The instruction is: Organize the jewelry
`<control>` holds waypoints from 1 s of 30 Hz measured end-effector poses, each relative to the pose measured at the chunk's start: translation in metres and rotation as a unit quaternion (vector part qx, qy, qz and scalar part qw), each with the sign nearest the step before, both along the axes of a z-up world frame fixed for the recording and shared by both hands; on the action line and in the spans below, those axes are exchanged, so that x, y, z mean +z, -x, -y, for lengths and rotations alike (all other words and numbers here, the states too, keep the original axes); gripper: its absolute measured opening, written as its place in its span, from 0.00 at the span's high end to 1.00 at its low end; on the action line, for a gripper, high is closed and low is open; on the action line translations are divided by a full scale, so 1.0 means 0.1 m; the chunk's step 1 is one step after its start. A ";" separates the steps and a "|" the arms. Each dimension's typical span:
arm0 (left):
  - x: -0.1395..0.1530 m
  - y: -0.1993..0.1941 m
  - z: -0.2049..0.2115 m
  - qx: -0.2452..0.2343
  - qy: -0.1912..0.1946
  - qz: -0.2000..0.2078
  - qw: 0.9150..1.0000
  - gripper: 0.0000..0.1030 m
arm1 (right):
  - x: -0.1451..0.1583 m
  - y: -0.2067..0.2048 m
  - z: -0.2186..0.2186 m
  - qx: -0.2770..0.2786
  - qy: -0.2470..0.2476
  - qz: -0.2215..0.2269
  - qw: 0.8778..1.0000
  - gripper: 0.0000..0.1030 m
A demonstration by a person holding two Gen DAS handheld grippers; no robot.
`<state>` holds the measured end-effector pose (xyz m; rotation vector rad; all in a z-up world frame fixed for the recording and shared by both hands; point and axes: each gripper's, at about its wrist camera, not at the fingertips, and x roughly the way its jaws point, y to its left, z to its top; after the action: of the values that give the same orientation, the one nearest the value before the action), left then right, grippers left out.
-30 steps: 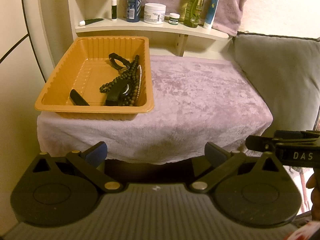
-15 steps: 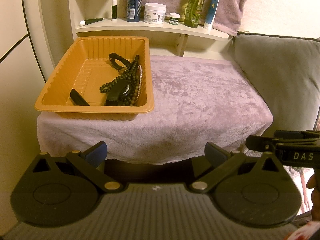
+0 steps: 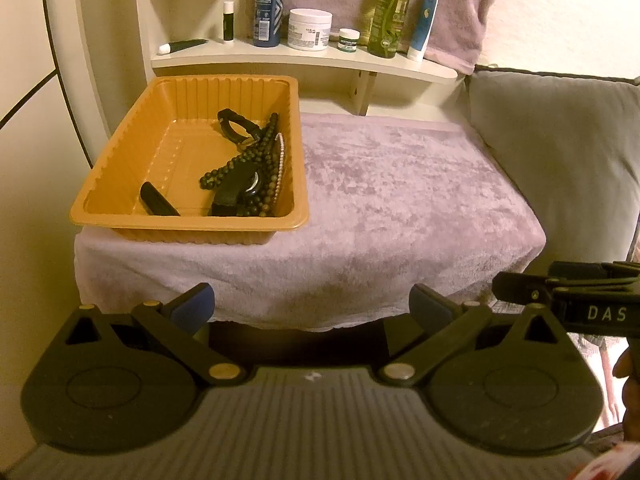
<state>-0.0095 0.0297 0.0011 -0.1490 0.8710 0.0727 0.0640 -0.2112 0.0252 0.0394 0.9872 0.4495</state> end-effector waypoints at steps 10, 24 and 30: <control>0.00 -0.01 0.00 0.000 0.000 0.000 1.000 0.00 | 0.00 0.00 0.00 0.001 0.000 0.000 1.000 0.19; 0.02 -0.03 0.00 0.000 0.000 0.002 1.000 0.00 | 0.01 -0.02 0.01 0.000 0.001 0.002 1.000 0.19; 0.02 -0.02 0.00 -0.001 0.001 0.002 1.000 0.00 | 0.01 -0.01 0.00 -0.001 0.001 0.002 1.000 0.19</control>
<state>-0.0075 0.0302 0.0031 -0.1495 0.8677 0.0704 0.0654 -0.2114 0.0266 0.0369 0.9837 0.4474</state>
